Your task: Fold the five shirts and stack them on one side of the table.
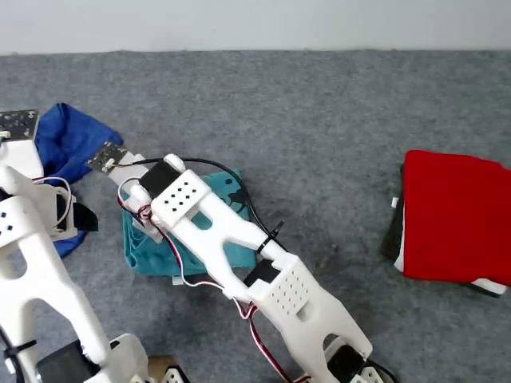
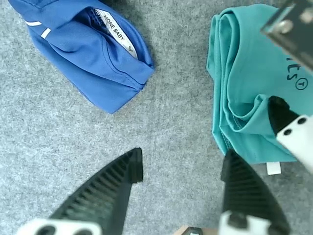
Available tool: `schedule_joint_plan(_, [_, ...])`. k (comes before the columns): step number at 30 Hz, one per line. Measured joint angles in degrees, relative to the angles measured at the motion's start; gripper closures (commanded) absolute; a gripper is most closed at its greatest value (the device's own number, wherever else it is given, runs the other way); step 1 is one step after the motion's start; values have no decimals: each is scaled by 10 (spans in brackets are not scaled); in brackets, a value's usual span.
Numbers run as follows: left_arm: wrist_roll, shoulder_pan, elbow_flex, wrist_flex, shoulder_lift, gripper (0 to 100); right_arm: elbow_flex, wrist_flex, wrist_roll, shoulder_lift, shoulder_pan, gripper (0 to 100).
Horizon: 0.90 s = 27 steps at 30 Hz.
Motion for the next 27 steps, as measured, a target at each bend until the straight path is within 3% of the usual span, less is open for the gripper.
schedule_joint_plan(11, [0,-1,0,0,0,732,0,31,-2,-1,-70,706])
schedule_joint_plan(27, [-1,1,-1,0,-2,732,-147,78,-1,-2,-47,706])
